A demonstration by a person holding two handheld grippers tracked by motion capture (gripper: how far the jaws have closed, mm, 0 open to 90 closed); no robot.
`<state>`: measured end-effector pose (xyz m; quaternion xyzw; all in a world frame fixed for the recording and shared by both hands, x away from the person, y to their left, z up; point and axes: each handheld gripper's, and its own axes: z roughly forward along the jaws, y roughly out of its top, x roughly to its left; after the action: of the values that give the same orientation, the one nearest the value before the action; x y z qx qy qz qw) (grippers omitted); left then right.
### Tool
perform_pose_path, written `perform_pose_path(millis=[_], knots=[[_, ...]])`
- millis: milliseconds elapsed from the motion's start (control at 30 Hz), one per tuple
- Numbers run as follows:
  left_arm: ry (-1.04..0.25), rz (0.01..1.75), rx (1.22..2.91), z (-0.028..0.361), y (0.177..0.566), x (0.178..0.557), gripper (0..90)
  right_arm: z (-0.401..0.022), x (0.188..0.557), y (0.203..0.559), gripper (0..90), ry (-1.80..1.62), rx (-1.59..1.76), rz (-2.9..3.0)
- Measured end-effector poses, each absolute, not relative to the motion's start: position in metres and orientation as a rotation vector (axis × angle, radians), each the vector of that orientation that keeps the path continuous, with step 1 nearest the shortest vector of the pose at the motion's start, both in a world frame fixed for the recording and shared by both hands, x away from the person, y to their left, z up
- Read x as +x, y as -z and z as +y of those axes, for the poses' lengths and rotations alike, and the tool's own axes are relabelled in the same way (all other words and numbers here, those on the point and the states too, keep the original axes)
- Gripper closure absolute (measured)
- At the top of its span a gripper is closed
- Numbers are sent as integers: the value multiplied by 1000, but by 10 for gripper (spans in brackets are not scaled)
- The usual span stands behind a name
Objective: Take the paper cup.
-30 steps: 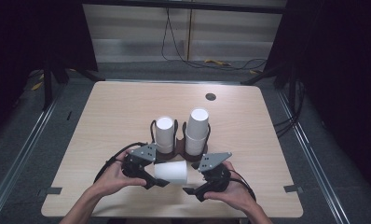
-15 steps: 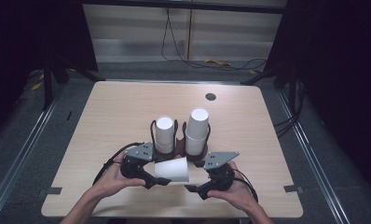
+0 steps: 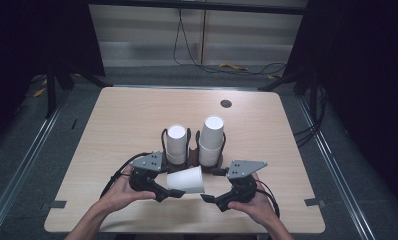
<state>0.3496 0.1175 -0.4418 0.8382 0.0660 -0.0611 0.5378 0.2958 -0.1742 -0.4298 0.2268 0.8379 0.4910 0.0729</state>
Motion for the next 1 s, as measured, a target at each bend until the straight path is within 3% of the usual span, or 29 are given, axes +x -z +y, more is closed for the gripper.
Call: perform_pose_path(millis=[467, 1000], knots=[[155, 160, 1895, 118, 444, 348, 332, -181, 297, 425, 144, -1655, 663, 2447], [156, 123, 1899, 109, 445, 343, 329, -174, 304, 424, 142, -1734, 647, 2442]])
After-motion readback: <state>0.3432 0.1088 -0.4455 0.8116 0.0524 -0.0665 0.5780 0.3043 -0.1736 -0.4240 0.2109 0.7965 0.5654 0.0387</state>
